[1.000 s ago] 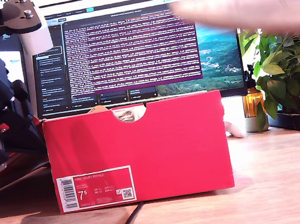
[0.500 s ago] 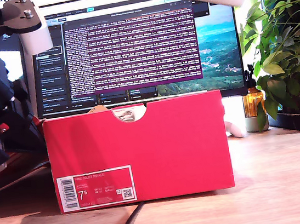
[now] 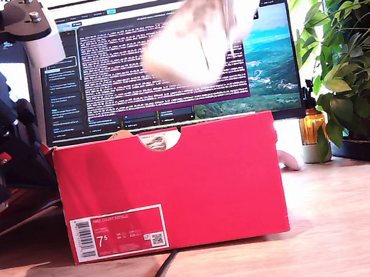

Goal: Pack the white shoes by picking the first shoe and placing it inside the red shoebox, left side, then picking and rotating the second shoe and placing it in the shoebox

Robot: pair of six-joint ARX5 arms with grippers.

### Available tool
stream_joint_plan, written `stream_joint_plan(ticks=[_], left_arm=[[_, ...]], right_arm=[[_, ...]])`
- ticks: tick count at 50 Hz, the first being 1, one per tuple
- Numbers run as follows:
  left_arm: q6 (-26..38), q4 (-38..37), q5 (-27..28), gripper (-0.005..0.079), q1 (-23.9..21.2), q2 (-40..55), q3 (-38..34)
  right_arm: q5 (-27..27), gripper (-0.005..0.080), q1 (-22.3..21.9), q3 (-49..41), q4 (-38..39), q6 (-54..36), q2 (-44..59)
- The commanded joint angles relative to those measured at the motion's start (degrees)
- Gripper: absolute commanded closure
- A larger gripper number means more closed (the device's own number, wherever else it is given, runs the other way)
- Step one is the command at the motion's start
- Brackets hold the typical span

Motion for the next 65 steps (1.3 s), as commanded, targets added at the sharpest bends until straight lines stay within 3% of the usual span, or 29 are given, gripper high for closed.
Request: stream_joint_plan(ticks=[1,14,36,65], left_arm=[[-0.5,0.7,0.3,0.0760,0.0,0.5,0.6],[-0.5,0.7,0.3,0.0760,0.0,0.5,0.6],[-0.5,0.8,0.3,0.0760,0.0,0.5,0.6],[-0.5,0.7,0.3,0.0760,0.0,0.5,0.6]], right_arm=[[0.9,0.0765,1.3,1.6,1.9,-2.3,-0.3],[1.4,0.0765,3.3,1.6,1.9,-4.4,3.7],[3.6,0.0765,6.3,1.6,-5.0,-6.4,8.1],[3.9,0.0765,7.2,1.6,-6.1,-7.4,15.8]])
